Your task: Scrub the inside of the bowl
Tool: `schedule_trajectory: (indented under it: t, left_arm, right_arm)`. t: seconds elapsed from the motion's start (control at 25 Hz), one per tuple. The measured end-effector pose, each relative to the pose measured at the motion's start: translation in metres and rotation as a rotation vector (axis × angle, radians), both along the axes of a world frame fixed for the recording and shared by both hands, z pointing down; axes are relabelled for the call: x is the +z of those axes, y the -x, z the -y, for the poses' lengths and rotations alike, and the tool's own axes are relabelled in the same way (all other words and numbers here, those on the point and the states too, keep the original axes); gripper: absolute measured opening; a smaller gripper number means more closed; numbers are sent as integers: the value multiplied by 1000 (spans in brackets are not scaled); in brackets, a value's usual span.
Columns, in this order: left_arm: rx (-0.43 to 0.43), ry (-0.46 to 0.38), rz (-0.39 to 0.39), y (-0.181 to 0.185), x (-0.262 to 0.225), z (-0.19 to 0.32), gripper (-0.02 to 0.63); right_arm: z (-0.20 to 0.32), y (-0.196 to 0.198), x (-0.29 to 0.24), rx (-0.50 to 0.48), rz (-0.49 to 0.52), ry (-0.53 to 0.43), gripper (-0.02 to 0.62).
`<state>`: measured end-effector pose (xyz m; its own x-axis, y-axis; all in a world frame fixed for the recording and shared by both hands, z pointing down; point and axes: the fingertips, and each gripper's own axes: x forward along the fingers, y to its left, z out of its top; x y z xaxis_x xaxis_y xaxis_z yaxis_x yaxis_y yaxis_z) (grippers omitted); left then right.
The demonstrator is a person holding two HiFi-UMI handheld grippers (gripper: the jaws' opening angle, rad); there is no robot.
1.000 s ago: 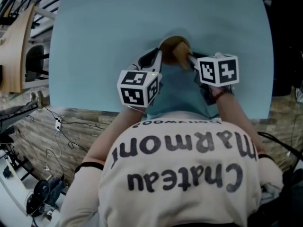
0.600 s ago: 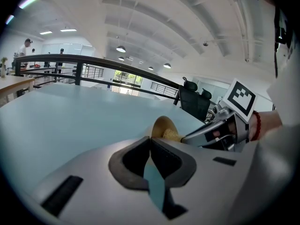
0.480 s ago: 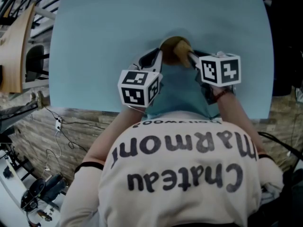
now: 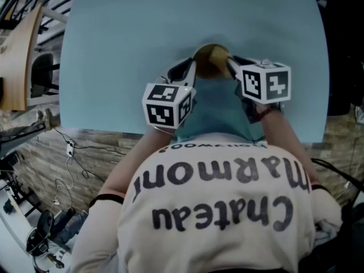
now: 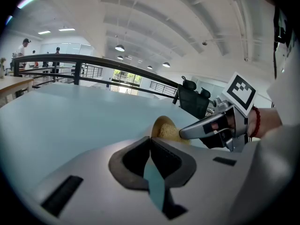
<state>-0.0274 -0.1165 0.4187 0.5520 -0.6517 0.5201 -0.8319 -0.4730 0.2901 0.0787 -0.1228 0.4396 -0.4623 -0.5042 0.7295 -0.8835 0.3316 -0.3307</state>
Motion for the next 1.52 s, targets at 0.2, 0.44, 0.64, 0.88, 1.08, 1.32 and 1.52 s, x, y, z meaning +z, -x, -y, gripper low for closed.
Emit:
schedule_trajectory:
  t: [0.2,0.44,0.64,0.88,1.08,1.32,1.52]
  left_arm:
    - [4,3,1,-1,1,-1,12]
    - [6,2,-3,-1,0,0,12]
    - [9,7,-5,-2,0,-1,12]
    - [6,6,-8,-1,-1,0,12]
    - [5,11,-12,0,0,-1,12]
    - [4,16,-16,1,0,0,12]
    - [3,15,-16,-1,2,-2,12]
  right_arm:
    - [1,0,-3,-5,-11,-20,63]
    - [4,0,-6,0,-12,-33,63]
    - [4,-1,-6,5,-14,-34,63]
    - [6,0,-8,6,-12,-39,63]
    - [8,2,-10,4,-6,-46,63]
    - [11,7,-13,-3,4,-59,63]
    - [11,7,-15,-9,12,-74,63]
